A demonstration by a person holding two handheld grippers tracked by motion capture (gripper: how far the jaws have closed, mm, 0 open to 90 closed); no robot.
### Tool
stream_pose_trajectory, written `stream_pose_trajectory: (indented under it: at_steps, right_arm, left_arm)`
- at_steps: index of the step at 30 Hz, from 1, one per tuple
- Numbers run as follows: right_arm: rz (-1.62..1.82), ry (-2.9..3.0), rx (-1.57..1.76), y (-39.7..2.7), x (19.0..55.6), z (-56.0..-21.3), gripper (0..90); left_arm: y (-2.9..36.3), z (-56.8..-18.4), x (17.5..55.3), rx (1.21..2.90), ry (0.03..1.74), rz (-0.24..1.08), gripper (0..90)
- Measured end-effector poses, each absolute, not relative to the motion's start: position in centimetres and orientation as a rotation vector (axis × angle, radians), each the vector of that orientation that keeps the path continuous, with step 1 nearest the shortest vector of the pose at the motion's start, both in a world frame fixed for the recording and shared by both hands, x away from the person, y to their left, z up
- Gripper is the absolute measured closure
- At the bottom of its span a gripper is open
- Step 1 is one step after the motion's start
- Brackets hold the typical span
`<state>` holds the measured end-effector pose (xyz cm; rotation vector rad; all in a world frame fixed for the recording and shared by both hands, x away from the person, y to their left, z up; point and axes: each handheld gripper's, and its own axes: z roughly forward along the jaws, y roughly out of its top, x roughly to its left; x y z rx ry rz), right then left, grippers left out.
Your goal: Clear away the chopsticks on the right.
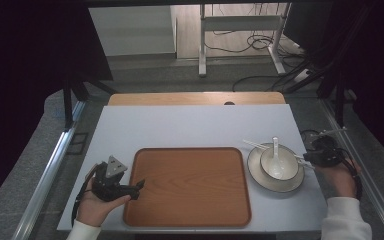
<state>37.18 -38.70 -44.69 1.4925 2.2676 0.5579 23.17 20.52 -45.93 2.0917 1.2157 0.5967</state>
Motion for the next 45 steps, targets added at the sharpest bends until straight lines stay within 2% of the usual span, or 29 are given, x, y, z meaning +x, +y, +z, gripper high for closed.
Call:
stream_pose_trajectory:
  at_steps: [23, 25, 26, 30, 37, 45]
  right_arm:
    - [0.617, 2.251, 1.457, -39.2, 36.5, -42.7, 89.6]
    - [0.558, 2.269, 1.421, -39.4, 36.5, -42.4, 82.1]
    - [0.558, 2.269, 1.421, -39.4, 36.5, -42.4, 82.1]
    - [0.474, 2.324, 1.333, -40.1, 37.3, -41.7, 63.4]
    - [0.350, 2.490, 1.246, -40.0, 39.0, -42.1, 56.9]
    - [0.289, 2.612, 1.165, -39.6, 40.4, -43.6, 54.5]
  left_arm:
    - [21.1, -45.6, 23.0, 2.077, 1.225, 0.603, 7.3]
    - [21.2, -45.6, 22.9, 2.059, 1.232, 0.603, 7.3]
    - [21.2, -45.6, 22.9, 2.059, 1.232, 0.603, 7.3]
    - [21.3, -45.6, 22.9, 2.061, 1.236, 0.602, 7.3]
    - [21.4, -45.8, 23.0, 2.079, 1.238, 0.603, 7.3]
    - [21.6, -46.0, 23.0, 2.068, 1.253, 0.603, 7.3]
